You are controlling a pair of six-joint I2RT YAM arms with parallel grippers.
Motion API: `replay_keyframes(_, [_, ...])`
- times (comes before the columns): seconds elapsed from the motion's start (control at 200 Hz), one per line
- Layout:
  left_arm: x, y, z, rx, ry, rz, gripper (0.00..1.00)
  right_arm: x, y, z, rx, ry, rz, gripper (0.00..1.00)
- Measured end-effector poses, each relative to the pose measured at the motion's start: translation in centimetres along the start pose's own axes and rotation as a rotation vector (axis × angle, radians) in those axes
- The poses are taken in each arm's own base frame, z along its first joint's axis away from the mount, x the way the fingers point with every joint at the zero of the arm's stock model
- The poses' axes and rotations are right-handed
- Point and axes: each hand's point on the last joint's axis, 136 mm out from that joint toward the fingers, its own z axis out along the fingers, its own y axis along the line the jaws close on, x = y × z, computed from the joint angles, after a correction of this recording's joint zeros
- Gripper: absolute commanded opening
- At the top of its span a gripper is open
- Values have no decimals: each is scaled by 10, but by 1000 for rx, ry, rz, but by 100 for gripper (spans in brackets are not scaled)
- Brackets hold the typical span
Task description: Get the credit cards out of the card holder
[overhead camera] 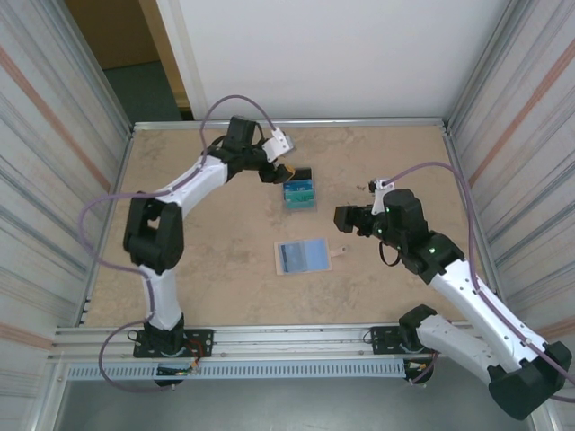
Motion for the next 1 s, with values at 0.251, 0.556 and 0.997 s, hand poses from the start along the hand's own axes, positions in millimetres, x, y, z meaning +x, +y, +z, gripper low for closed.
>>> replay_keyframes(0.251, [33,-23,-50,-212,-22,-209,99,16,15,11,-11,72,-43,83])
replay_keyframes(0.556, [79,-72,-101,-426,-28,-408,99,46,33,28,-8,168,-77,70])
replay_keyframes(0.997, [123,-108,-140,-702,-27,-559,99,112,60,71,14,407,-117,54])
